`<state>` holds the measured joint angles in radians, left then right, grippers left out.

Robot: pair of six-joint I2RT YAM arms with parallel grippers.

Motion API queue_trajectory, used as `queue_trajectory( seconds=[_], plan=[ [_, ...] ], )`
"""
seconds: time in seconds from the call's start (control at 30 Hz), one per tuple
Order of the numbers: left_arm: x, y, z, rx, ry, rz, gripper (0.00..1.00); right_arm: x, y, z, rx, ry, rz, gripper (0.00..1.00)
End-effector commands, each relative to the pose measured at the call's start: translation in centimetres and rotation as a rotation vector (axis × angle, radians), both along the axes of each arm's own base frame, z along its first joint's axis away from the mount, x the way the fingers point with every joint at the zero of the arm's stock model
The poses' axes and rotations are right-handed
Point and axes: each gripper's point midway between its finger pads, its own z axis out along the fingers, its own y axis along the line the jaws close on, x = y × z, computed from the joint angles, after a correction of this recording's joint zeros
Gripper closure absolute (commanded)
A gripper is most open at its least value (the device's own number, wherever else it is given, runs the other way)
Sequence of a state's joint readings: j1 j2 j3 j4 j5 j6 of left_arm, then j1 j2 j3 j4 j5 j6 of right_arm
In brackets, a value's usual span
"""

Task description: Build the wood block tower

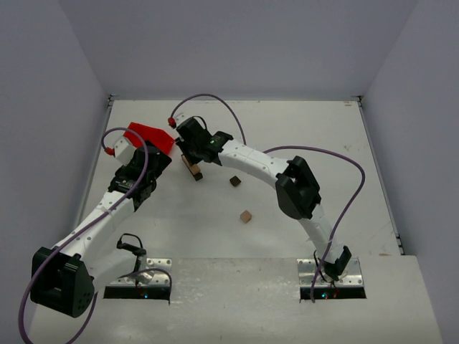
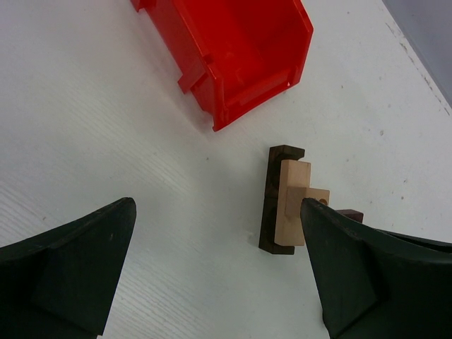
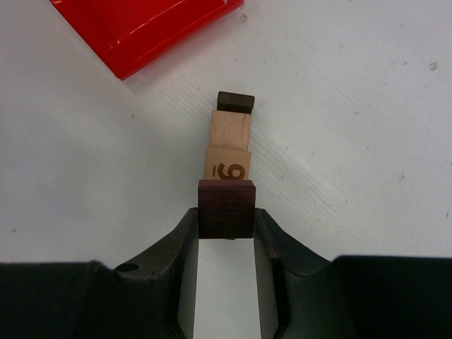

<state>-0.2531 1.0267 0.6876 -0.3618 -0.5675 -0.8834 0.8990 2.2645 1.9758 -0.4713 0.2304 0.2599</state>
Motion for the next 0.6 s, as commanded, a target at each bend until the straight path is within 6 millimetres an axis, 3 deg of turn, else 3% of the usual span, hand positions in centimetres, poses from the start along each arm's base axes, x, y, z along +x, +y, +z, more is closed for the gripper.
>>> queue_trajectory(
  seconds=[0.0, 0.57],
  plan=[
    [0.8, 0.4, 1.7, 0.001, -0.062, 0.016, 0.0, 1.1, 1.4, 2.4, 0.048, -0.07, 0.003, 0.82],
    [0.9, 0.2, 1.5, 0.001, -0.054, 0.012, 0.0, 2.0, 2.6, 1.2, 0.039, -0.091, 0.04, 0.79]
  ],
)
